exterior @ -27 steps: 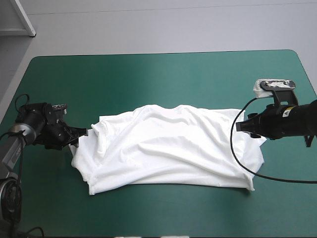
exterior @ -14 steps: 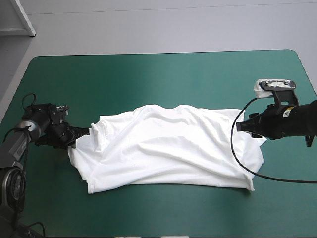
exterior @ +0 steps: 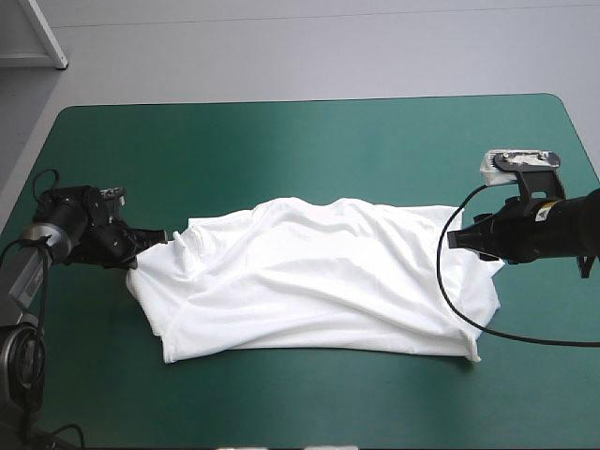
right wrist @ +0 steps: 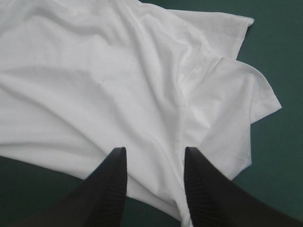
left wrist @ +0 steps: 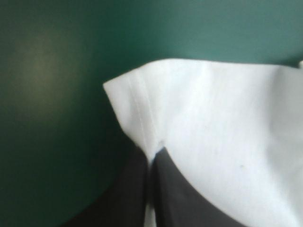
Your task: Fold the cloth
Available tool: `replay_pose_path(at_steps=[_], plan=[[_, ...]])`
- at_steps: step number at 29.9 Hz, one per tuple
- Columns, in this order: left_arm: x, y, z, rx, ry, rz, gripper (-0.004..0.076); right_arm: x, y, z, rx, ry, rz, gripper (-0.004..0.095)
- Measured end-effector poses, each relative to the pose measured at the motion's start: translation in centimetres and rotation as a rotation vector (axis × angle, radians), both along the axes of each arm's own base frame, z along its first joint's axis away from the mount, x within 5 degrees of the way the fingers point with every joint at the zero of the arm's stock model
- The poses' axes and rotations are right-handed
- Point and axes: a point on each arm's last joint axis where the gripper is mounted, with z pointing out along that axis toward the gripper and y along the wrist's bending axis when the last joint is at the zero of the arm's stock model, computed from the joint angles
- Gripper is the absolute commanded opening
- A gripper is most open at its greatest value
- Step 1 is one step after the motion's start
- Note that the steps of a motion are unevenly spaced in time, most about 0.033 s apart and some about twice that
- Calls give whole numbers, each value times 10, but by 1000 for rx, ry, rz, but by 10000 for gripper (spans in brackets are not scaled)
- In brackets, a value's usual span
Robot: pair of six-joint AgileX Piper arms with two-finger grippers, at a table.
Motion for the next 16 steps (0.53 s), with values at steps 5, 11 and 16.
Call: replay_pose_path(at_steps=[5,11,16], plan=[[-1,-9,41,-72,-125,-37,-8,0,0,0,0,0,0,366],[-9,-52,59,-144,-163,-181,-8,0,0,0,0,0,0,366],[-15,-103,59,-171,-169,-315,-8,0,0,0,0,0,0,366]])
